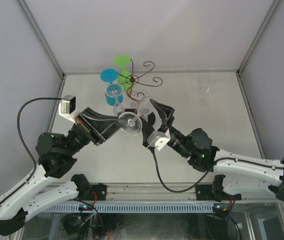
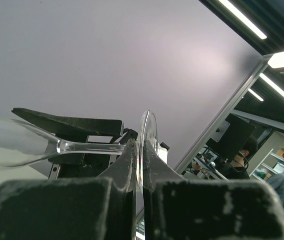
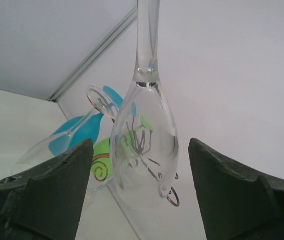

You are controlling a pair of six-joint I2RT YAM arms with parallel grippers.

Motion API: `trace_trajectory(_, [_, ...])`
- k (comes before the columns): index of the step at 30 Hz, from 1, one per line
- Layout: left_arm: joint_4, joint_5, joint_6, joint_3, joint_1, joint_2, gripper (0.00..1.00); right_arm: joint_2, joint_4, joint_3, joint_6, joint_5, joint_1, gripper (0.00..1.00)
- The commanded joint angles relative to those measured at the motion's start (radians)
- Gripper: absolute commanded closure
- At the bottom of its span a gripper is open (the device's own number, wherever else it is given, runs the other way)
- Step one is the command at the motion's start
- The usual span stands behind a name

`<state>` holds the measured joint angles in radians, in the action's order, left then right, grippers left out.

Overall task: Place the wine glass upside down on the wine glass rack
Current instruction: Turn the wine glass upside down at the wine rack.

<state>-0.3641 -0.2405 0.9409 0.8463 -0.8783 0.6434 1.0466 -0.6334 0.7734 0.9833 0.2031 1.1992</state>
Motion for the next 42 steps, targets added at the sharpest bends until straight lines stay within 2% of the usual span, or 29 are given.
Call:
trace_trajectory(1, [-0.093, -0.009, 0.006, -0.018, 0.004, -0.003, 1.0, -0.061, 0.024, 0.04, -0.018, -0.042, 0.014, 0.24])
trace_trajectory(5, [-0.1, -0.013, 0.017, -0.015, 0.004, 0.001, 1.0, -0.1, 0.047, 0.04, -0.025, -0.09, 0.051, 0.25])
trace_trajectory(10, [-0.101, -0.016, 0.021, -0.01, 0.004, 0.003, 1.0, -0.109, 0.004, 0.043, -0.057, -0.165, 0.093, 0.35])
trace_trajectory(16, [-0.116, -0.019, 0.034, -0.019, 0.004, 0.011, 1.0, -0.058, -0.006, 0.099, -0.058, -0.154, 0.117, 0.49])
trace_trajectory(20, [-0.117, -0.023, 0.036, -0.018, 0.004, 0.013, 1.0, -0.018, -0.05, 0.118, -0.054, -0.125, 0.115, 0.54])
trace_trajectory(32, [-0.117, -0.023, 0.034, -0.019, 0.004, 0.012, 1.0, 0.01, -0.059, 0.132, -0.04, -0.079, 0.115, 0.76])
trace_trajectory(36, [-0.117, -0.021, 0.035, -0.022, 0.004, 0.007, 1.0, 0.011, -0.06, 0.132, -0.04, -0.071, 0.114, 0.87])
trace_trajectory(39, [-0.117, -0.018, 0.033, -0.024, 0.004, 0.003, 1.0, 0.012, -0.058, 0.132, -0.04, -0.071, 0.114, 1.0])
trace_trajectory(42, [-0.117, -0.018, 0.031, -0.026, 0.004, -0.001, 0.95, 0.008, -0.06, 0.132, -0.046, -0.064, 0.114, 1.0])
